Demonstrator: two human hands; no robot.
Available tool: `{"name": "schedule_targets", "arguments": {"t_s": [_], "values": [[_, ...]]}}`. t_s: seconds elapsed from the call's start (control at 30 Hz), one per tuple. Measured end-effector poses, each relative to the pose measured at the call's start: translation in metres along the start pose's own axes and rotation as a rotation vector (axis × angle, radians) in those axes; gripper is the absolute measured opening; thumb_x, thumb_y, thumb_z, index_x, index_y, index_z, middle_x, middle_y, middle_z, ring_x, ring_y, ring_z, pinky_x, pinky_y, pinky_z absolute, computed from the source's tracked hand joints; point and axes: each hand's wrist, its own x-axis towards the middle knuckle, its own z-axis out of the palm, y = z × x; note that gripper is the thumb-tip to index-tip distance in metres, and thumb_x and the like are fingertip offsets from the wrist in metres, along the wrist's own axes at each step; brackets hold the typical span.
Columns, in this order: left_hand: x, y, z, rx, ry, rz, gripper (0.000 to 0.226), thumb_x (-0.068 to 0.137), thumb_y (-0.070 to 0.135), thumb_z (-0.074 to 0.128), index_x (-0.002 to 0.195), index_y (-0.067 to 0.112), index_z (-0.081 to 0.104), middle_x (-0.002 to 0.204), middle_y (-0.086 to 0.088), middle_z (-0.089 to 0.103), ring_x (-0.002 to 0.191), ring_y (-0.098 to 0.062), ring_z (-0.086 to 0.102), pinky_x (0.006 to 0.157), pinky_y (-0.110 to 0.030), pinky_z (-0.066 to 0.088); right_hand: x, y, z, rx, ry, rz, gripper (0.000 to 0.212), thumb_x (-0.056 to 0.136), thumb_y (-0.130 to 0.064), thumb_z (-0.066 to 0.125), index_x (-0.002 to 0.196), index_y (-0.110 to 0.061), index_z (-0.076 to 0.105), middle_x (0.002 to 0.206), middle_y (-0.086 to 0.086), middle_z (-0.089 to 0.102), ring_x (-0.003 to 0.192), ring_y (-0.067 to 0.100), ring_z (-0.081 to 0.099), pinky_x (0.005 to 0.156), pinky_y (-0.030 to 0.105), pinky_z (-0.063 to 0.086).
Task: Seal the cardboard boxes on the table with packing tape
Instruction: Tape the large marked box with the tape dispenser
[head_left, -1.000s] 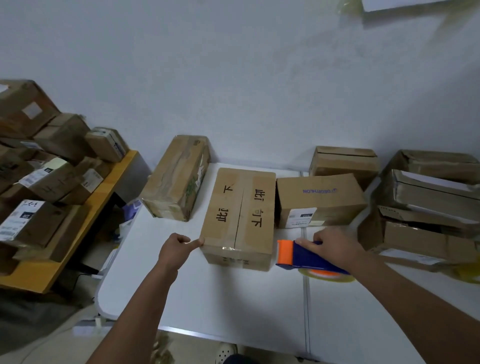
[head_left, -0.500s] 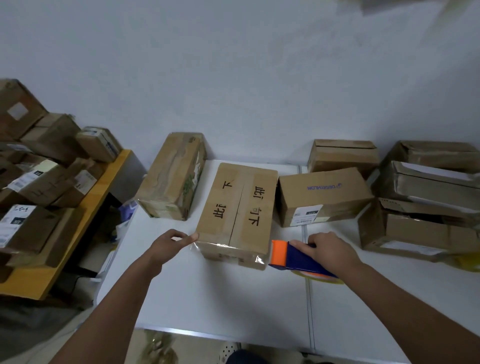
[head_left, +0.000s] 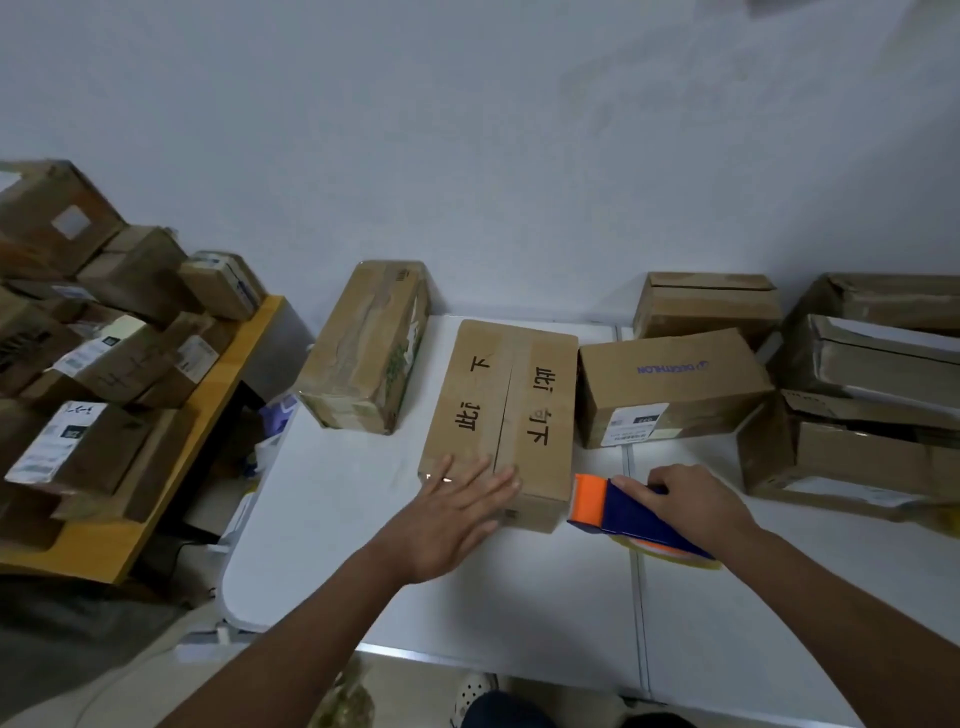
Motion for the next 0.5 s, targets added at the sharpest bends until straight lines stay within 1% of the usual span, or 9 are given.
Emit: {"name": "schedule_targets", "arguments": {"t_s": [0.07, 0.1, 0.13, 0.2, 0.27, 0.3, 0.37, 0.43, 0.5], "values": [[-0.004, -0.008, 0.006, 0.022, -0.040, 0.009, 0.056, 0.108, 0.046, 0.021, 0.159, 0.030, 0.006, 0.166, 0.015, -0.002, 0.153, -0.012, -0.010, 0.123, -0.049, -0.002, -0.001, 0.001, 0.000, 0.025, -0.002, -0.005, 0.061, 0.085, -0.076, 0.031, 0.076, -0.025, 0.062, 0.069, -0.008, 0.062, 0.065, 0.006, 0.061, 0.064, 0.022, 0.047], [-0.005, -0.013, 0.006, 0.018, -0.049, 0.016, 0.056, 0.107, 0.049, 0.021, 0.159, 0.032, 0.009, 0.166, 0.016, 0.001, 0.153, -0.011, -0.007, 0.124, -0.048, -0.001, -0.001, 0.001, 0.001, 0.033, -0.003, -0.007, 0.060, 0.085, -0.076, 0.032, 0.075, -0.025, 0.062, 0.068, -0.007, 0.062, 0.064, 0.006, 0.061, 0.063, 0.022, 0.046], [-0.003, -0.016, 0.000, 0.010, -0.052, 0.017, 0.055, 0.106, 0.052, 0.021, 0.158, 0.034, 0.016, 0.165, 0.017, 0.009, 0.153, -0.010, -0.001, 0.123, -0.046, 0.003, -0.001, -0.001, 0.002, 0.035, -0.006, -0.010, 0.059, 0.086, -0.075, 0.033, 0.075, -0.025, 0.062, 0.068, -0.007, 0.061, 0.064, 0.006, 0.060, 0.062, 0.022, 0.045], [0.010, -0.017, -0.018, 0.023, -0.016, 0.025, 0.053, 0.105, 0.055, 0.019, 0.151, 0.035, 0.037, 0.156, 0.018, 0.035, 0.145, -0.010, 0.025, 0.118, -0.044, 0.021, 0.000, -0.002, 0.003, 0.041, -0.009, -0.008, 0.059, 0.085, -0.076, 0.033, 0.074, -0.025, 0.061, 0.069, -0.007, 0.062, 0.065, 0.006, 0.060, 0.065, 0.023, 0.048], [0.039, -0.010, -0.035, 0.040, 0.012, 0.055, 0.053, 0.104, 0.054, 0.019, 0.144, 0.033, 0.046, 0.148, 0.015, 0.046, 0.135, -0.010, 0.038, 0.113, -0.042, 0.028, 0.000, -0.001, 0.004, 0.053, -0.013, 0.012, 0.060, 0.085, -0.077, 0.033, 0.072, -0.025, 0.060, 0.068, -0.006, 0.062, 0.065, 0.007, 0.060, 0.068, 0.025, 0.051], [0.058, -0.005, -0.039, 0.039, 0.005, 0.069, 0.054, 0.104, 0.054, 0.017, 0.146, 0.033, 0.043, 0.152, 0.014, 0.041, 0.139, -0.009, 0.034, 0.116, -0.041, 0.023, -0.001, 0.000, 0.003, 0.056, -0.016, 0.020, 0.060, 0.085, -0.077, 0.033, 0.072, -0.025, 0.060, 0.068, -0.006, 0.062, 0.065, 0.007, 0.061, 0.070, 0.027, 0.052], [0.094, 0.006, -0.036, 0.047, -0.041, 0.078, 0.058, 0.102, 0.055, 0.011, 0.154, 0.036, 0.028, 0.163, 0.012, 0.020, 0.151, -0.011, 0.010, 0.122, -0.042, 0.005, -0.002, 0.002, 0.002, 0.058, -0.030, 0.028, 0.061, 0.085, -0.078, 0.032, 0.073, -0.025, 0.061, 0.069, -0.006, 0.062, 0.065, 0.008, 0.061, 0.071, 0.028, 0.053], [0.116, 0.010, -0.020, 0.080, -0.090, 0.068, 0.055, 0.103, 0.055, 0.008, 0.156, 0.040, 0.012, 0.165, 0.014, 0.002, 0.153, -0.014, -0.009, 0.121, -0.046, -0.012, -0.002, 0.003, 0.000, 0.061, -0.037, 0.029, 0.068, 0.080, -0.082, 0.028, 0.073, -0.024, 0.062, 0.069, -0.005, 0.062, 0.064, 0.009, 0.060, 0.071, 0.029, 0.053], [0.120, 0.006, -0.004, 0.139, -0.087, 0.049, 0.052, 0.105, 0.055, 0.010, 0.156, 0.043, 0.008, 0.164, 0.015, -0.004, 0.152, -0.016, -0.013, 0.120, -0.051, -0.015, -0.002, 0.005, -0.002, 0.075, -0.035, 0.027, 0.081, 0.069, -0.090, 0.018, 0.075, -0.023, 0.063, 0.069, -0.004, 0.063, 0.063, 0.009, 0.061, 0.070, 0.030, 0.054]]}}
